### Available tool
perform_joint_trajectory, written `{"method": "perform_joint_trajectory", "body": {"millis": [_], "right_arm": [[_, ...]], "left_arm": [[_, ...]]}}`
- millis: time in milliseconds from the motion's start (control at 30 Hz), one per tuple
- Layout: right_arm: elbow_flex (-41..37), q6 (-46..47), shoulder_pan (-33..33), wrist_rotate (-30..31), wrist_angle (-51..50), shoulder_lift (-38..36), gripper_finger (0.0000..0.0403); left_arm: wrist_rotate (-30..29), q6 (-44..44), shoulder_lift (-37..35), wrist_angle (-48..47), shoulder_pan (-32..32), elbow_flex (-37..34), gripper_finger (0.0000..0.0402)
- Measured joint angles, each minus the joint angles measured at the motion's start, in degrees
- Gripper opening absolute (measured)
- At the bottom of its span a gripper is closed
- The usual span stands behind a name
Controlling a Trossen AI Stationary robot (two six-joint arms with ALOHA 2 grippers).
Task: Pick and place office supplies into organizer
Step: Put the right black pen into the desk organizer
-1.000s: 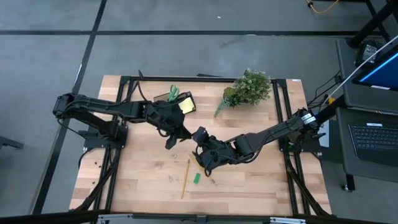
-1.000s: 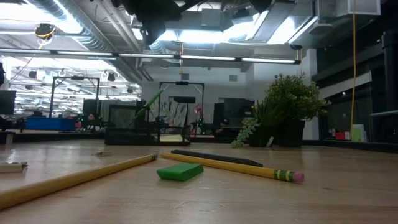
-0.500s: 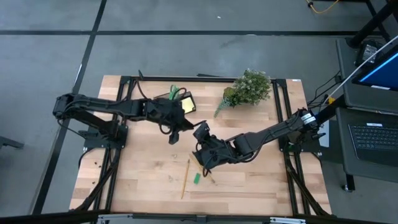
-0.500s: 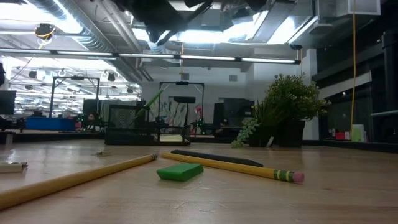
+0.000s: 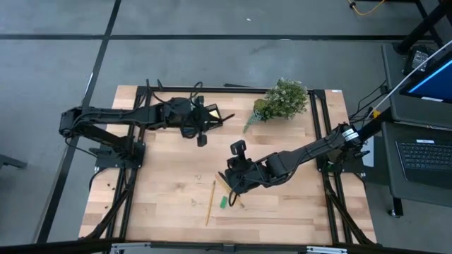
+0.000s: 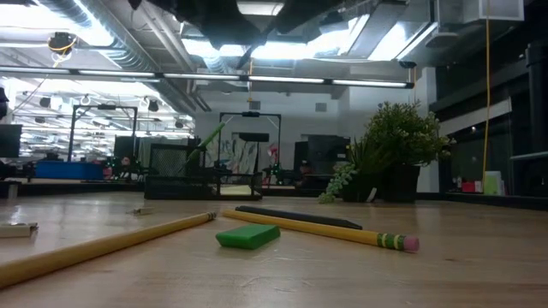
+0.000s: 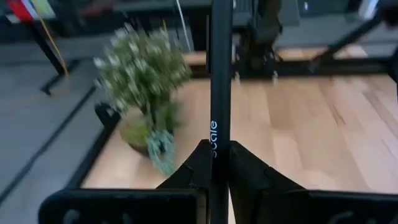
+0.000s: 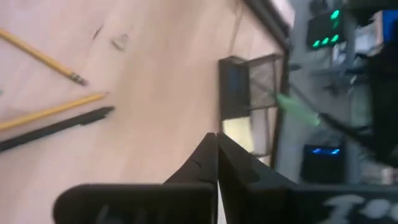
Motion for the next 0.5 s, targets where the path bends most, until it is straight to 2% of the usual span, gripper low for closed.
{"method": "perform_joint_trajectory", "body": {"millis": [167, 400, 500], "right_arm": [[0.0, 8.9, 0.0, -0.1, -4.7, 0.0, 0.0003], [-0.1, 20.4, 0.0, -0.2, -10.7, 0.0, 0.0002], [-2.3, 24.1, 0.0, -0.1, -9.2, 0.0, 0.0002]], "left_arm": [[0.1, 0.1, -0.4, 14.6, 1.8, -7.1, 0.0022], [0.0, -2.7, -3.8, 27.6, 4.2, -18.5, 0.0022], [-1.5, -2.9, -6.5, 31.7, 5.0, -22.2, 0.0022]]}}
